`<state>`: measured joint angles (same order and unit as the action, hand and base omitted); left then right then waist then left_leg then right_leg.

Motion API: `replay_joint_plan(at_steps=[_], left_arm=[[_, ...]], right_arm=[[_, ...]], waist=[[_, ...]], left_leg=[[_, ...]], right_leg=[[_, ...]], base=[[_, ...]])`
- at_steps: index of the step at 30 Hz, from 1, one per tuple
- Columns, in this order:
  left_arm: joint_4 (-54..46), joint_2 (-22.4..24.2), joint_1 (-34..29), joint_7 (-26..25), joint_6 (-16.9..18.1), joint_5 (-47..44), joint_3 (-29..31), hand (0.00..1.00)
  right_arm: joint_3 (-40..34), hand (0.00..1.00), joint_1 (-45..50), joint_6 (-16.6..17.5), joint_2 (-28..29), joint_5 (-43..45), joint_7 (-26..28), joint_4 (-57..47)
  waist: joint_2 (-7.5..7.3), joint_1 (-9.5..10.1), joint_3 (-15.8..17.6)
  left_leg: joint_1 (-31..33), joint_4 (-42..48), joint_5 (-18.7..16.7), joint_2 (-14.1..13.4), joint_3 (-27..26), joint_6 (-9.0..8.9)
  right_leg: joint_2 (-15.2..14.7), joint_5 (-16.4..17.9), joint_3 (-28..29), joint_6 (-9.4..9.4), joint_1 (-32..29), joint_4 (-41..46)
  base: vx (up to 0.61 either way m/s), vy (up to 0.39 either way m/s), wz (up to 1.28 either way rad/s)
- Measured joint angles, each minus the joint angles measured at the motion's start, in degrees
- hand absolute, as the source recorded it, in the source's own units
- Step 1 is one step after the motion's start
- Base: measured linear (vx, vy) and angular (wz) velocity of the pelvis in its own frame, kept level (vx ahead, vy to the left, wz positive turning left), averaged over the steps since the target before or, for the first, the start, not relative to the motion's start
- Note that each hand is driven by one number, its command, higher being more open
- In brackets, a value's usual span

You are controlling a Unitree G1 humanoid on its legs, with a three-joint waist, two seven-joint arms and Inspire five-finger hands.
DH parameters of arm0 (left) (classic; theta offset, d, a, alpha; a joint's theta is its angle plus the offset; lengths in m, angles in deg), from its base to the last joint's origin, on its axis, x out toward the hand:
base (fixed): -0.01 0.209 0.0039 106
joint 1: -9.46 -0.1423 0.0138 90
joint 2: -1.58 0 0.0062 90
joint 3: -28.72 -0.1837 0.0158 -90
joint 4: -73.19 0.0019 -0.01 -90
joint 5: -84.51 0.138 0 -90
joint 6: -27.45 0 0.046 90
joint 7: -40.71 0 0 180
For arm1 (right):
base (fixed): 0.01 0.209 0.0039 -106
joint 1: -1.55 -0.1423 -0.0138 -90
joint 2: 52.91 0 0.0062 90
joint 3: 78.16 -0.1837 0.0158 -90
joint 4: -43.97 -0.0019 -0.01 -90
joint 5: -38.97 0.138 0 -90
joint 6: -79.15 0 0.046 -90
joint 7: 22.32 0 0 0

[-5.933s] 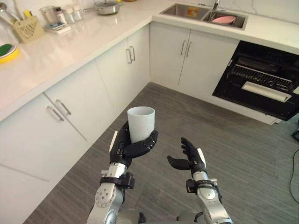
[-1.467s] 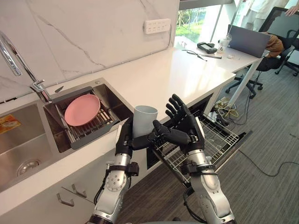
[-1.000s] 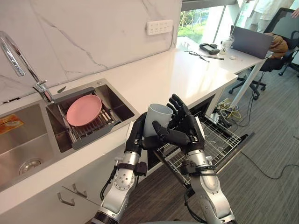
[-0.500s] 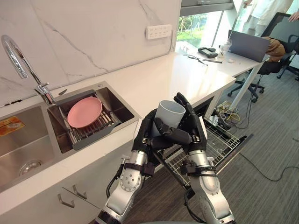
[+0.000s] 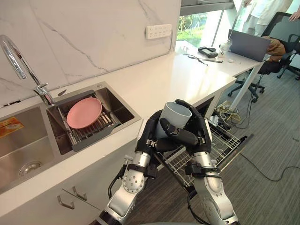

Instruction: Walk over to the sink, pick up the cup, carry it to the dishwasher, place the cup inside the dishwasher, then close the dishwasher door

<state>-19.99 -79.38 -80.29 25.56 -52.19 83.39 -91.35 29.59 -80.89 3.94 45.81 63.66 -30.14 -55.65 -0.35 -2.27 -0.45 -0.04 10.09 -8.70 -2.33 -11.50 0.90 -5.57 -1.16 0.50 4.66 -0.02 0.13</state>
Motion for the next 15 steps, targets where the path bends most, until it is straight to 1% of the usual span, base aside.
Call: replay_joint_plan(at_steps=[5, 6, 11, 14, 15], left_arm=[[0.0, -0.5, 0.6, 0.0, 0.0, 0.0, -0.2, 0.30], [0.0, -0.6, 0.7, 0.0, 0.0, 0.0, -0.2, 0.90], [0.0, -0.7, 0.8, 0.1, 0.0, 0.0, -0.7, 0.90], [-0.2, -0.7, 0.8, 0.5, 0.0, 0.0, -0.8, 0.90], [-0.9, -0.7, 0.8, 1.0, 0.0, 0.0, -1.0, 0.90]], right_arm=[[0.0, 0.30, 0.0, 0.5, 0.0, 0.3, 0.0, 0.0], [0.0, 0.30, 0.0, 0.5, 0.0, 0.3, 0.0, 0.0], [-1.0, 0.30, 0.0, 0.3, 0.2, 0.4, 0.0, 0.0], [-2.1, 0.30, -0.1, -0.3, 0.5, -0.7, 0.2, -0.1], [-3.4, 0.30, -0.1, -0.7, 1.0, -2.5, 0.2, -0.1]], waist=[[-0.16, 0.00, -0.3], [-0.20, 0.00, -0.3], [-0.44, 0.02, -0.5], [-0.46, 0.02, -0.5], [-0.47, 0.04, -0.5]], left_leg=[[0.0, 0.0, 0.0, 0.0, 0.0, -0.02], [0.0, 0.0, 0.0, 0.0, 0.0, -0.06], [0.0, 0.0, 0.0, 0.0, 0.0, -0.07], [0.0, 0.0, 0.0, 0.0, 0.0, -0.07], [0.0, 0.0, 0.0, 0.0, 0.0, -0.07]], right_leg=[[0.0, 0.0, 0.0, -0.01, 0.0, 0.0], [0.0, 0.0, 0.0, -0.01, 0.0, 0.1], [0.0, 0.0, 0.0, -0.01, 0.0, 0.1], [0.0, 0.0, 0.0, -0.01, 0.0, 0.0], [0.0, 0.0, 0.0, 0.00, 0.0, 0.0]], base=[[0.00, 0.000, 0.00], [0.00, 0.000, 0.00], [0.00, 0.000, 0.00], [0.00, 0.000, 0.00], [0.00, 0.000, 0.00]])
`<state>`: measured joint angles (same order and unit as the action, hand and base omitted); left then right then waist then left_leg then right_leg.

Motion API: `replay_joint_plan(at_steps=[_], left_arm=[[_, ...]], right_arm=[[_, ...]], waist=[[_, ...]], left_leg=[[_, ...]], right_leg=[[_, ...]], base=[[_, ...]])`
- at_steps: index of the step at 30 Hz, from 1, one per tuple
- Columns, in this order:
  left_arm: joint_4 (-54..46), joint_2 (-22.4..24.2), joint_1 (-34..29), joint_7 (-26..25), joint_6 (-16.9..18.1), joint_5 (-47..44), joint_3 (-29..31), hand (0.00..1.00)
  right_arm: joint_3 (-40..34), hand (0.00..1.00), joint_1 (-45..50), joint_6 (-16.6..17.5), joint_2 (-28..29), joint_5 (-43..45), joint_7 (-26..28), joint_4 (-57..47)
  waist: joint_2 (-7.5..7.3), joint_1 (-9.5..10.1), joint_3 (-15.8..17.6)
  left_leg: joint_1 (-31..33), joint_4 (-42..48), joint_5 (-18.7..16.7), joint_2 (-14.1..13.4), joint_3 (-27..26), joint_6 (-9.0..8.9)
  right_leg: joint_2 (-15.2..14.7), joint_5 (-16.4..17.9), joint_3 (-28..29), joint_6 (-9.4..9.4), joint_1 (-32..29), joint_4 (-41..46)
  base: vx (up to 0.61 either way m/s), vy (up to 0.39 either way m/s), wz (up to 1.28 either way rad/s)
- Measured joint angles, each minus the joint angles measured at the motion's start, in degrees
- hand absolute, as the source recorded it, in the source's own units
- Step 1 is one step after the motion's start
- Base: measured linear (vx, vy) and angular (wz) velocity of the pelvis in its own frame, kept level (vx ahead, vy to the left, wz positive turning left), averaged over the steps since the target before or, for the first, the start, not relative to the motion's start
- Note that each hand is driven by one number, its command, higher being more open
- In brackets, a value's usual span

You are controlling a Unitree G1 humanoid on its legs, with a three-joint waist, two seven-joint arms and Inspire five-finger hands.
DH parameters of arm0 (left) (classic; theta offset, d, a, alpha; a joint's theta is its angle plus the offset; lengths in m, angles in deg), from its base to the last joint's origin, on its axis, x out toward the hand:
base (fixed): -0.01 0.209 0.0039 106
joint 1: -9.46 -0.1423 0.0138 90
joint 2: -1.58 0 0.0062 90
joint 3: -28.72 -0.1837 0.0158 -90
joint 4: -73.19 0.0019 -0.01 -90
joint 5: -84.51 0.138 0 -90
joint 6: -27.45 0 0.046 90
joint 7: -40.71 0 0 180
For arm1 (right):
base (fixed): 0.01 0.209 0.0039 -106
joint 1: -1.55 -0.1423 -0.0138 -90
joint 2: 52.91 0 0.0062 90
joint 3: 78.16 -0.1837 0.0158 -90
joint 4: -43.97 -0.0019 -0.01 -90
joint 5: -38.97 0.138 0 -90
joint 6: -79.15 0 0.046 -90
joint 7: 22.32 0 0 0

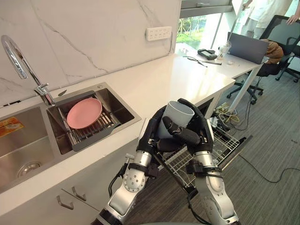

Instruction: Walk over to the sink, pick up the cup, carry it to the dishwasher, place the cup inside the dishwasher, then close the dishwasher door

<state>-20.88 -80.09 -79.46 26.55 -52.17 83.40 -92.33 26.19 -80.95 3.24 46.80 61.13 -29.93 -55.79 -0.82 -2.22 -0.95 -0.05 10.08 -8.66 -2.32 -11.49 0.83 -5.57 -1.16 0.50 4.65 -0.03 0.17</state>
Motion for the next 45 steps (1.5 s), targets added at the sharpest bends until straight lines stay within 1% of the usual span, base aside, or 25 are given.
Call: replay_joint_plan(at_steps=[5, 6, 11, 15, 20, 24, 28, 33, 35, 40, 45], left_arm=[[-3.0, 0.2, -0.1, 1.5, 0.1, 0.0, 0.9, 0.90], [-3.9, 0.5, -0.2, 1.8, 0.5, 0.0, 1.7, 0.90], [-6.8, 1.8, -2.7, 1.8, 2.1, -0.2, 6.3, 0.90], [-6.8, 1.9, -4.5, 2.0, 2.4, -3.4, 9.3, 0.90], [-6.8, 1.9, -7.2, 3.9, 2.4, -6.6, 9.5, 0.90], [-6.1, 1.8, -9.8, 7.7, 2.4, -10.2, 9.2, 0.90], [1.9, 0.9, -12.3, 12.0, 2.2, -12.0, 9.4, 0.90], [10.7, 0.7, -16.7, 14.4, -0.1, -12.4, 11.1, 0.90], [12.1, 0.5, -18.0, 14.8, -0.3, -12.5, 12.0, 0.90], [17.7, -0.5, -18.4, 16.1, -0.2, -12.5, 13.8, 0.90], [29.1, -0.7, -18.1, 16.6, -0.7, -12.4, 17.0, 0.90]], right_arm=[[-3.4, 0.30, 0.0, -0.4, 1.0, -4.7, -0.1, -2.0], [-4.9, 0.30, -0.1, -0.4, 1.1, -6.1, -0.4, -2.7], [-9.3, 0.30, -0.2, -0.4, 2.4, -7.8, -1.7, -2.8], [-11.3, 0.30, -0.2, -0.4, 2.5, -8.9, -1.7, -2.8], [-12.6, 0.30, -0.2, -0.7, 2.7, -10.3, -1.6, -2.8], [-14.4, 0.30, 0.0, -1.5, 2.8, -11.3, -1.6, -2.7], [-17.1, 0.30, 0.8, -2.1, 2.8, -12.3, -1.5, -1.6], [-18.9, 0.30, 3.8, -2.7, 2.5, -12.3, -0.5, 1.2], [-19.1, 0.30, 4.6, -2.8, 1.8, -12.3, 0.1, 2.5], [-19.3, 0.30, 6.2, -3.4, 1.5, -12.3, 1.4, 4.9], [-19.7, 0.30, 6.6, -4.1, 1.3, -13.4, 2.6, 10.4]], waist=[[-0.06, 0.12, 0.0], [-0.07, 0.12, 0.0], [-0.16, 0.10, 0.1], [-0.26, 0.15, 0.2], [-0.42, 0.31, 0.4], [-0.44, 0.29, 1.2], [-0.33, 0.28, 2.1], [-0.23, 0.04, 2.6], [-0.25, 0.07, 2.7], [-0.11, 0.00, 3.0], [0.15, -0.11, 3.2]], left_leg=[[0.0, -0.1, 0.0, 0.0, 0.0, 0.00], [-0.1, -0.1, 0.0, 0.0, 0.0, 0.00], [-0.1, -0.1, 0.0, 0.0, 0.0, -0.02], [-0.1, -0.2, 0.0, 0.0, 0.0, -0.03], [-0.1, -0.3, -0.1, 0.0, 0.0, -0.07], [-0.1, -0.3, -0.1, 0.0, 0.0, -0.10], [-0.1, -0.3, -0.1, -0.1, -0.1, -0.14], [0.3, -0.3, -0.2, -0.2, -0.1, -0.36], [0.5, -0.3, -0.3, -0.3, -0.1, -0.44], [0.5, -0.6, -0.3, -0.3, 0.0, -0.44], [0.4, -1.1, -0.2, -0.2, 0.4, -0.37]], right_leg=[[0.0, 0.0, 0.0, 0.01, 0.0, 0.0], [0.0, 0.0, 0.0, 0.01, 0.0, 0.0], [0.0, 0.0, 0.0, 0.02, 0.1, 0.0], [0.0, 0.0, 0.0, 0.02, 0.1, -0.1], [0.0, 0.0, 0.0, 0.02, 0.1, -0.2], [0.0, 0.0, 0.0, 0.02, 0.1, -0.2], [0.1, 0.0, 0.0, 0.03, 0.0, -0.2], [0.2, 0.0, 0.0, 0.03, -0.2, -0.6], [0.2, 0.0, 0.0, 0.03, -0.3, -0.7], [0.2, 0.0, -0.3, 0.04, -0.2, -1.0], [0.2, 0.0, -0.7, 0.05, -0.1, -1.4]], base=[[0.00, 0.000, 0.00], [0.00, 0.000, 0.00], [0.00, 0.000, 0.00], [0.00, 0.000, 0.00], [0.00, 0.000, 0.00], [0.00, 0.000, 0.00], [0.00, 0.000, 0.00], [0.00, 0.000, 0.00], [0.00, 0.000, 0.00], [0.00, 0.000, 0.01], [0.00, -0.004, 0.02]])
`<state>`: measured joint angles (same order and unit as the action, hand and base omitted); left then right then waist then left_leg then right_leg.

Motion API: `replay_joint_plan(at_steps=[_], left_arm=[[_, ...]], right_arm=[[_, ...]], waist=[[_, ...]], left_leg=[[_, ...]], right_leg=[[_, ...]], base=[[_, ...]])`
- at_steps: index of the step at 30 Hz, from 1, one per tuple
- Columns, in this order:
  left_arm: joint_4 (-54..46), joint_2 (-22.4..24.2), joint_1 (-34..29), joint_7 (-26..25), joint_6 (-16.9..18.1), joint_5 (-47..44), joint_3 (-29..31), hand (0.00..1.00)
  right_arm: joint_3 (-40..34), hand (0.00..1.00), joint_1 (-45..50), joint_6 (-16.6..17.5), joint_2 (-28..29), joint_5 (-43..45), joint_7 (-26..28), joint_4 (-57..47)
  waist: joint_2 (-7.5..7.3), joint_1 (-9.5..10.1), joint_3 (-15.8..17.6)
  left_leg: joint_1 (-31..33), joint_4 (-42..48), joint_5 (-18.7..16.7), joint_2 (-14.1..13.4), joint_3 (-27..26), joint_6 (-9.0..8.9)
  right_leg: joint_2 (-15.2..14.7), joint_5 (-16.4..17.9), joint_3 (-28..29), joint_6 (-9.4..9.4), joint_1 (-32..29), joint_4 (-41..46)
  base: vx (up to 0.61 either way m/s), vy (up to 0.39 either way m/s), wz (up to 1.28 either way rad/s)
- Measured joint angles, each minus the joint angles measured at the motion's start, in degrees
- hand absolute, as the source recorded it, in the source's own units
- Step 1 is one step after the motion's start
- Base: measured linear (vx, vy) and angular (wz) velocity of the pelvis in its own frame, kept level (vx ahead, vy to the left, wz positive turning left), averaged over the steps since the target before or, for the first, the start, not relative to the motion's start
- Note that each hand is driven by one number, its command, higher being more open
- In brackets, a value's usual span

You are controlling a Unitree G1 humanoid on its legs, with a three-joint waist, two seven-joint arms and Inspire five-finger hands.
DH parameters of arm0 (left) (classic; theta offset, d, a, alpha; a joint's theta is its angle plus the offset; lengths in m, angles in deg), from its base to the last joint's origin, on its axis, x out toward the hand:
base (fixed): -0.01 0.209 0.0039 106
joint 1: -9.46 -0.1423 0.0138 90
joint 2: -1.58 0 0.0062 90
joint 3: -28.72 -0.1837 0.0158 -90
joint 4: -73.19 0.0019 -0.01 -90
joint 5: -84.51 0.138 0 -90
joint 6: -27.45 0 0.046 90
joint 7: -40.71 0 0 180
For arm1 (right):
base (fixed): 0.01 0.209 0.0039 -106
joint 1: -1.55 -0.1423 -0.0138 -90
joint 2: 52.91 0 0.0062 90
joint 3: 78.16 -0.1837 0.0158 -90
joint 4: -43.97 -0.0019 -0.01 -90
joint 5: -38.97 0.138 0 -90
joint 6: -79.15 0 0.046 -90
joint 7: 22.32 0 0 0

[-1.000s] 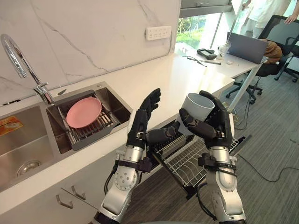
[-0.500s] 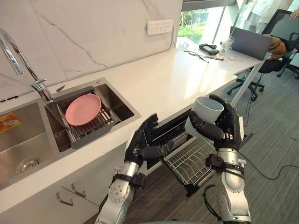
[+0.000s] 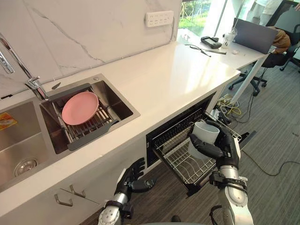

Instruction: Walk over to the sink, pick up the cup, carry it to the dishwasher, place the cup inside the dishwasher, then close the dishwasher door

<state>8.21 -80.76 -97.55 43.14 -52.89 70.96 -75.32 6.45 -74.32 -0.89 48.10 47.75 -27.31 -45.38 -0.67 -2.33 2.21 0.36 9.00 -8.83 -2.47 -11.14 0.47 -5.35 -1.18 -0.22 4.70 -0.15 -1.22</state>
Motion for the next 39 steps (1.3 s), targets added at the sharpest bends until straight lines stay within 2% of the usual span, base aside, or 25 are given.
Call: replay_joint_plan(at_steps=[11, 16, 23, 27, 32, 39], left_arm=[[14.7, -0.1, 1.2, -1.8, -0.6, 2.7, 4.4, 0.90], [20.9, 0.0, 5.4, -3.4, -0.4, 5.7, 7.8, 0.90], [22.9, 0.1, 10.1, -4.6, 0.4, 6.6, 9.3, 0.90], [22.8, 0.1, 12.3, -5.2, 0.9, 6.6, 10.4, 0.90], [22.6, 0.2, 14.2, -5.6, 1.9, 6.4, 10.5, 0.90], [22.5, 0.6, 16.1, -6.4, 2.7, 5.6, 10.3, 0.90]], right_arm=[[-1.1, 0.30, -0.8, -1.0, -2.4, -5.0, -0.1, 5.6], [-0.8, 0.30, -5.4, -1.1, -5.4, -8.6, -1.1, 8.1], [-0.1, 0.30, -15.2, -1.2, -11.2, -11.3, -2.0, 12.6], [1.4, 0.30, -19.2, -2.0, -13.9, -11.9, -2.5, 15.2], [3.8, 0.30, -25.1, -2.5, -15.9, -13.8, -3.6, 17.9], [6.0, 0.30, -31.3, -3.4, -18.3, -19.8, -5.5, 22.1]], waist=[[0.33, 0.15, 1.3], [0.72, 0.21, 5.4], [2.72, 0.25, 13.5], [3.92, 1.42, 17.5], [4.28, 1.59, 20.4], [4.57, 2.78, 22.0]], left_leg=[[-0.1, -1.1, 0.8, 0.4, 1.0, -0.02], [1.4, -0.8, 1.6, 0.6, 1.0, 0.15], [8.1, 3.8, 1.6, 0.3, 1.0, 0.18], [12.8, 7.9, 1.0, -0.5, 1.2, 0.22], [16.4, 10.9, 0.6, -0.9, 0.8, 0.24], [19.3, 12.1, 0.9, -1.4, 0.6, 0.65]], right_leg=[[-0.2, 0.0, -1.3, 0.01, 0.3, -0.5], [-0.4, -0.8, -1.3, 0.03, -1.3, -0.1], [-0.7, -1.4, -0.9, 0.13, -7.3, 3.4], [-0.3, -1.3, -0.6, 0.05, -11.6, 6.6], [-0.3, -1.1, 0.1, -0.09, -15.8, 10.3], [-0.2, -1.0, 0.5, -0.24, -19.5, 13.0]], base=[[-0.01, -0.009, 0.05], [-0.07, -0.002, 0.00], [-0.08, 0.005, 0.00], [-0.13, -0.008, -0.01], [-0.12, 0.010, -0.05], [-0.06, -0.005, -0.02]])
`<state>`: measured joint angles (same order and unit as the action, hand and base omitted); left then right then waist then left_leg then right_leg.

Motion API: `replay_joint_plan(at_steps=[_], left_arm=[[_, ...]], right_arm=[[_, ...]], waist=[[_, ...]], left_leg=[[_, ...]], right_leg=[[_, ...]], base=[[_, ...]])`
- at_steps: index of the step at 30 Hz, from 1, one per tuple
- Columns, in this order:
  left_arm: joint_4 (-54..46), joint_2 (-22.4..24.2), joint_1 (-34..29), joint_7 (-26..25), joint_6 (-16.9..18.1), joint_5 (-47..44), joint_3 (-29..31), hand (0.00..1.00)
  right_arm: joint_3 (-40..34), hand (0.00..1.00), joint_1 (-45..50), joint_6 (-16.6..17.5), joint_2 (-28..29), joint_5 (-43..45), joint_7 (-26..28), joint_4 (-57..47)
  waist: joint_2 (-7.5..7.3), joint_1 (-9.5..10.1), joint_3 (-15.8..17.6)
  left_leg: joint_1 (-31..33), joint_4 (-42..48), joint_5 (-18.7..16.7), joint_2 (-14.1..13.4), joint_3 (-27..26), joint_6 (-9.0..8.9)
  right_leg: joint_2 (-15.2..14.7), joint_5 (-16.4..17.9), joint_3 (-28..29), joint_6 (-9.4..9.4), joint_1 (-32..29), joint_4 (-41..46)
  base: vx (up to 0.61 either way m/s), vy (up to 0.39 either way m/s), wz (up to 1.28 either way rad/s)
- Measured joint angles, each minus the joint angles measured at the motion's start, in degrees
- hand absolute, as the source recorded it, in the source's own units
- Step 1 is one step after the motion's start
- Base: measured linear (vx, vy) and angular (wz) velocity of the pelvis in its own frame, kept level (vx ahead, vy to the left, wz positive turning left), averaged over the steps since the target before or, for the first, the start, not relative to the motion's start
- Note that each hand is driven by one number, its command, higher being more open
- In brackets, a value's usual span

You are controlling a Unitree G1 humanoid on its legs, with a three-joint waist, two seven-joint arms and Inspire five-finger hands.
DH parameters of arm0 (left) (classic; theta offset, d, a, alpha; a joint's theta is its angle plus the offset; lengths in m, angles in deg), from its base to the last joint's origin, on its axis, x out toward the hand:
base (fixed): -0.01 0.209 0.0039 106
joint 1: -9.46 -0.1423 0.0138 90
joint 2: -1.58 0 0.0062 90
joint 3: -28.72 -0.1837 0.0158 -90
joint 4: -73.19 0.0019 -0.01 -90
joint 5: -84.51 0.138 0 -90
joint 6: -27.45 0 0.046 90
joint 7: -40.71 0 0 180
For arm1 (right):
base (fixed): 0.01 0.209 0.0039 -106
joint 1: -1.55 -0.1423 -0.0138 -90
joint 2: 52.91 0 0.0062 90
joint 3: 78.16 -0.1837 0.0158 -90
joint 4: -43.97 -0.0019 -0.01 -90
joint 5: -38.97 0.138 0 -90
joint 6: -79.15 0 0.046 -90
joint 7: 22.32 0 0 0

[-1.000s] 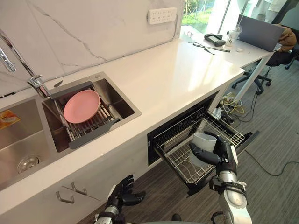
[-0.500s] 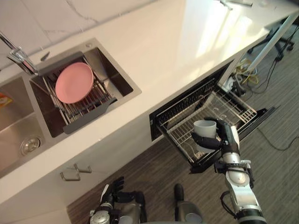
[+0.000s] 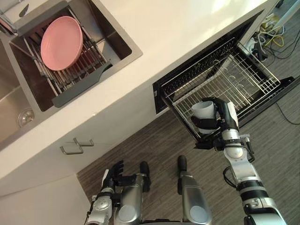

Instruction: Walk over to the sink, pick up the cup, carry it to the dishwasher, place the cup inside the dishwasher, then close the dishwasher door

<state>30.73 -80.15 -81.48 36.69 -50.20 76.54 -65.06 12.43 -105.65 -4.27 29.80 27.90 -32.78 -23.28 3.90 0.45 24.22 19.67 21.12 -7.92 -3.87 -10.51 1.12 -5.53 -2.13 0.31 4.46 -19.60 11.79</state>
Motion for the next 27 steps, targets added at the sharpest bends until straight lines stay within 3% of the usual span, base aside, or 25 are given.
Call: replay_joint_plan(at_steps=[11, 16, 17, 27], left_arm=[[0.2, 1.2, 1.1, -1.0, 0.7, -0.1, 0.0, 0.90], [0.1, 2.5, 1.8, -1.1, 0.7, -0.4, 0.0, 0.90], [0.1, 2.5, 2.0, -1.1, 0.7, -0.4, 0.0, 0.90], [0.1, 3.2, 2.6, -2.5, 0.7, -1.1, 0.0, 0.90]], right_arm=[[0.0, 0.30, -8.2, -1.9, -1.5, -4.8, -3.1, 5.9], [0.0, 0.30, -10.6, -3.2, -1.5, -5.4, -4.1, 8.4], [0.0, 0.90, -10.9, -3.3, -1.4, -5.4, -4.2, 8.6], [-0.2, 0.90, -12.1, -3.8, 2.3, -3.6, -4.7, 10.2]], waist=[[0.15, 0.44, 0.7], [0.17, 1.62, 0.7], [0.18, 1.73, 0.7], [0.19, 2.03, 0.7]], left_leg=[[1.4, -1.2, 1.6, 0.7, 0.4, 0.49], [1.8, -2.0, 2.1, 0.8, 0.5, 0.37], [2.0, -2.0, 2.1, 0.8, 0.6, 0.38], [2.1, -2.8, 2.8, 1.0, 1.5, 0.22]], right_leg=[[-0.6, 0.0, -0.4, -0.02, -1.9, 0.4], [-0.6, 0.0, -0.5, -0.04, -2.5, 0.4], [-0.6, 0.0, -0.6, -0.05, -2.6, 0.4], [-0.8, 0.2, -1.2, -0.27, -2.6, 0.5]], base=[[0.01, -0.001, 0.03], [0.00, -0.004, 0.01], [0.00, -0.011, 0.03], [0.00, -0.005, 0.04]])
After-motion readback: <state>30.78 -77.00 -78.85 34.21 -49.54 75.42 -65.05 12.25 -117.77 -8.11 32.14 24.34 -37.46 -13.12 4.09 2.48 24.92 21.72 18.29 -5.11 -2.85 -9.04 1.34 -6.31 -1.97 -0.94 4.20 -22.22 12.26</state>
